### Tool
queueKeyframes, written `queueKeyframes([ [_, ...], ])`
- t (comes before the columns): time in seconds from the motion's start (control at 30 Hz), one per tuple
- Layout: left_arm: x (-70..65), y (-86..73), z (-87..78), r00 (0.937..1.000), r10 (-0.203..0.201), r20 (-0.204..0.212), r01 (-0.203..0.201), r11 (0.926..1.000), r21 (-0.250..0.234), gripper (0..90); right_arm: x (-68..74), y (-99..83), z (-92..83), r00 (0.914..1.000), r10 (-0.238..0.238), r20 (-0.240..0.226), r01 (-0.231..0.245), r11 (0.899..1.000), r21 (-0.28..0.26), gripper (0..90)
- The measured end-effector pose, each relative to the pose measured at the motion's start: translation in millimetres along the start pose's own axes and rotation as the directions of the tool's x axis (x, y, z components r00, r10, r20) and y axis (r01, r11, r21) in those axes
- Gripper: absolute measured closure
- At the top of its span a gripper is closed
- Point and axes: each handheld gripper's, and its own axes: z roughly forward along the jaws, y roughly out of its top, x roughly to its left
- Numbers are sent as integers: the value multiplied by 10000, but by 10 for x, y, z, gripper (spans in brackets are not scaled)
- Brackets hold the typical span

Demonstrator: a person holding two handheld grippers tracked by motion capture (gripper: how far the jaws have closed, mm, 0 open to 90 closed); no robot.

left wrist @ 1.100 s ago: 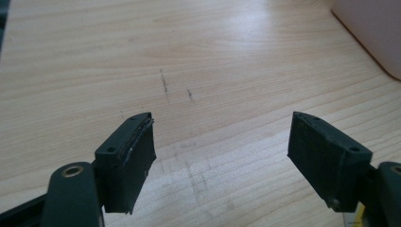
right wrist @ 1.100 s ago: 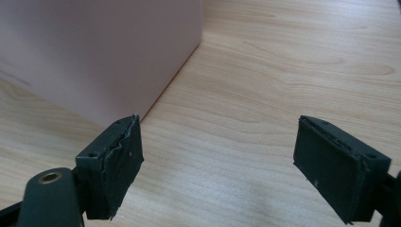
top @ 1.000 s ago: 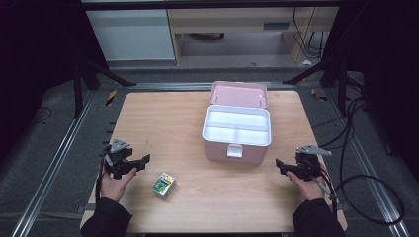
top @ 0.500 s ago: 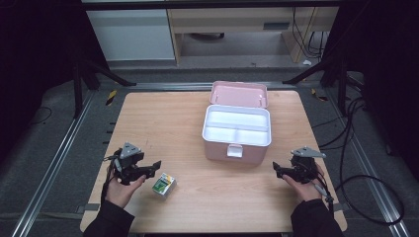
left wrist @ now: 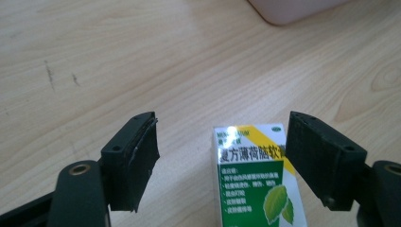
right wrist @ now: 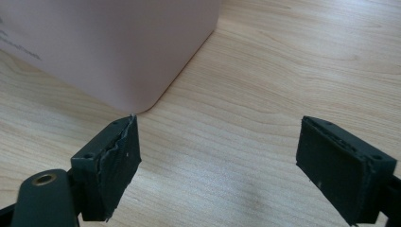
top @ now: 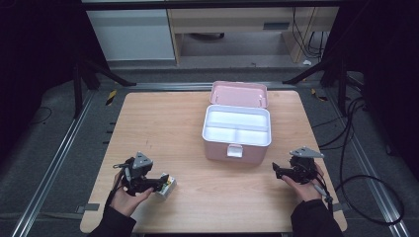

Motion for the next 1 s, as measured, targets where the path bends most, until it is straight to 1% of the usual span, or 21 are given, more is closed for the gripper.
queueKeyframes([
  [0.03,-30,-25,17,9999,150,50,-151,9997,209,258,-2,-2,6,10000,-25,1,25,10000,35,146],
  [0.07,-30,-25,17,9999,150,50,-151,9997,209,259,-2,-2,6,10000,-25,1,25,10000,35,146],
  [0.13,-53,-37,49,9997,255,-20,-254,9987,447,259,-4,-2,17,10000,-64,-23,64,10000,67,145],
  [0.17,-68,-43,87,9997,166,166,-177,9975,688,258,2,-2,19,10000,-96,-21,96,9999,131,143],
  [0.27,-87,-50,123,9995,238,217,-257,9955,908,259,6,0,15,9999,-113,-45,113,9999,121,143],
  [0.3,-93,-54,152,9993,246,287,-277,9931,1137,259,4,0,22,9999,-137,-52,138,9998,123,142],
  [0.33,-93,-54,152,9993,246,287,-277,9931,1137,257,4,0,22,9999,-137,-52,138,9998,123,142],
  [0.37,-91,-62,178,9995,135,283,-172,9907,1347,259,2,-1,32,9998,-174,-70,176,9996,208,141],
  [0.4,-91,-62,178,9995,135,283,-172,9907,1347,266,2,-1,32,9998,-174,-70,176,9996,208,141],
  [0.43,-84,-66,204,9995,66,302,-112,9875,1571,267,7,0,37,9999,-151,-84,153,9996,238,139],
  [0.5,-80,-66,215,9996,40,288,-88,9859,1669,274,7,0,41,9998,-190,-70,191,9996,223,139],
  [0.57,-80,-57,249,9993,-69,358,-5,9795,2013,282,12,-1,52,9996,-269,-120,272,9992,281,137],
  [0.63,-79,-51,260,9993,-61,366,-18,9775,2109,283,13,-1,56,9995,-292,-125,296,9991,304,136],
  [0.7,-72,-31,297,9986,-225,468,102,9684,2491,297,13,0,64,9994,-316,-161,322,9989,346,135],
  [0.73,-72,-31,297,9986,-225,468,102,9684,2491,298,13,0,64,9994,-316,-161,322,9989,346,135],
  [0.77,-74,-16,333,9984,-257,510,109,9621,2725,305,13,0,70,9994,-309,-153,314,9988,362,135],
  [0.8,-74,-16,333,9984,-257,510,109,9621,2725,309,13,0,73,9994,-304,-163,310,9988,390,135],
  [0.87,-80,1,368,9985,-164,526,0,9547,2976,317,14,-1,75,9994,-301,-147,307,9987,397,135],
  [0.9,-93,19,398,9985,-143,529,-31,9491,3149,336,15,-1,76,9994,-304,-146,310,9986,417,135],
  [0.97,-106,41,416,9982,-63,598,-138,9437,3305,378,13,1,76,9994,-310,-168,317,9986,424,135],
  [1.0,-117,51,424,9987,12,516,-186,9416,3363,404,13,0,77,9994,-314,-170,321,9985,435,134],
])
